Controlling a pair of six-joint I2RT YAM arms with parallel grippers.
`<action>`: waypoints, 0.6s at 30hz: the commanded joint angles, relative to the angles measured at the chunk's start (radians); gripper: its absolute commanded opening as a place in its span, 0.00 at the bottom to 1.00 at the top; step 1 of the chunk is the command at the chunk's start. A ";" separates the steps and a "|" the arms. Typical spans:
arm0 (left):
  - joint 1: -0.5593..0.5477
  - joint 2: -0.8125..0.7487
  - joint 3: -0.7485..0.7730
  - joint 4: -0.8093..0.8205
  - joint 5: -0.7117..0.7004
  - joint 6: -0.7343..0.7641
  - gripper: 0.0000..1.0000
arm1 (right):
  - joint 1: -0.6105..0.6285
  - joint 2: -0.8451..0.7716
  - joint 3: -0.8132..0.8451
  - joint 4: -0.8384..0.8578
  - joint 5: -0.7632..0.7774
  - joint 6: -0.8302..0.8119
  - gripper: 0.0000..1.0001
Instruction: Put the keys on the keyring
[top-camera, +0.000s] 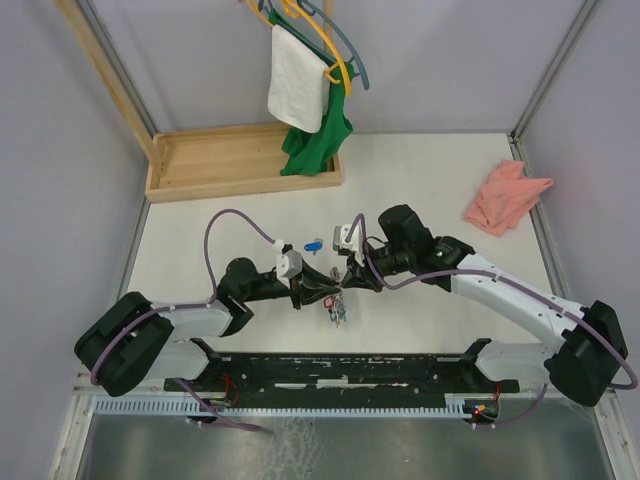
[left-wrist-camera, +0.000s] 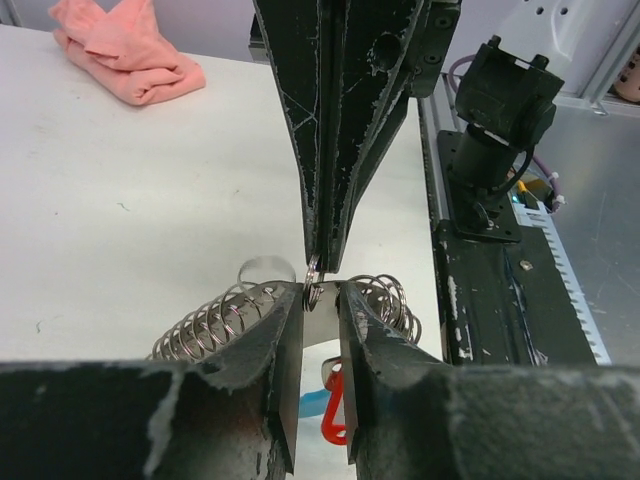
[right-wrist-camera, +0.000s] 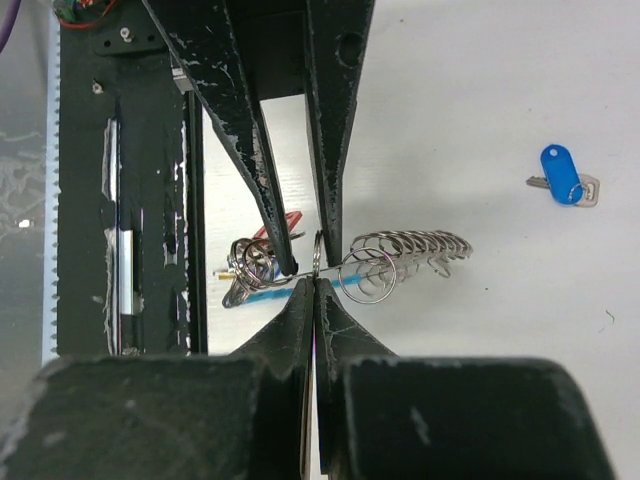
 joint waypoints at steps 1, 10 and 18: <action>-0.003 -0.014 0.045 -0.047 0.025 0.054 0.28 | 0.050 0.026 0.110 -0.133 0.043 -0.070 0.01; -0.003 -0.006 0.065 -0.096 0.060 0.070 0.21 | 0.107 0.101 0.219 -0.272 0.129 -0.130 0.01; -0.002 -0.010 0.074 -0.132 0.077 0.086 0.03 | 0.117 0.119 0.252 -0.322 0.155 -0.162 0.01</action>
